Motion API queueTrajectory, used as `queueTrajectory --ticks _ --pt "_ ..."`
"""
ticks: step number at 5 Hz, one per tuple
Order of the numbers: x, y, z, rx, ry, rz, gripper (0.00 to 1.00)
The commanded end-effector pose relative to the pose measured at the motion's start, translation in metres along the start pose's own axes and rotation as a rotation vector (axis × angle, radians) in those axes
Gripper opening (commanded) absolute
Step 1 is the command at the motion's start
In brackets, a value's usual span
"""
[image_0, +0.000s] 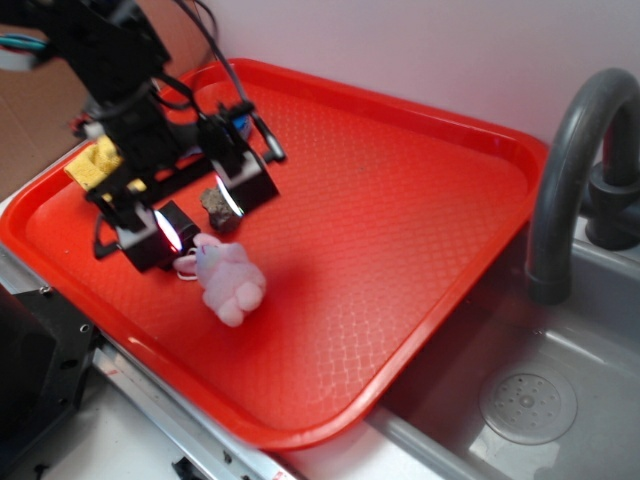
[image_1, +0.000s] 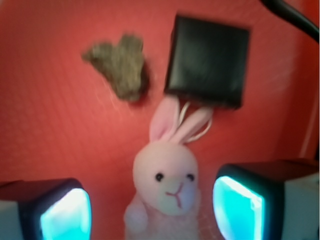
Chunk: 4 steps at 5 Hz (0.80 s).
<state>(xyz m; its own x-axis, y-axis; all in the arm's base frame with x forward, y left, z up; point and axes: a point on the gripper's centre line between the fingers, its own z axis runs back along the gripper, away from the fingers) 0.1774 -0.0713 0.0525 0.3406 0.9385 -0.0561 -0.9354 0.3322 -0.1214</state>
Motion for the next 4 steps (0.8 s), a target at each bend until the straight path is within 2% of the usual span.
queueTrajectory --ticks 1,2,3,4 --pt "-0.003 0.004 -0.019 0.044 0.011 0.013 1.0" --pt "-0.004 0.008 -0.029 0.066 0.006 0.009 1.0" --pt "-0.006 0.009 -0.033 0.06 -0.007 0.0 0.0" --pt "-0.006 0.009 -0.033 0.053 -0.008 0.0 0.0"
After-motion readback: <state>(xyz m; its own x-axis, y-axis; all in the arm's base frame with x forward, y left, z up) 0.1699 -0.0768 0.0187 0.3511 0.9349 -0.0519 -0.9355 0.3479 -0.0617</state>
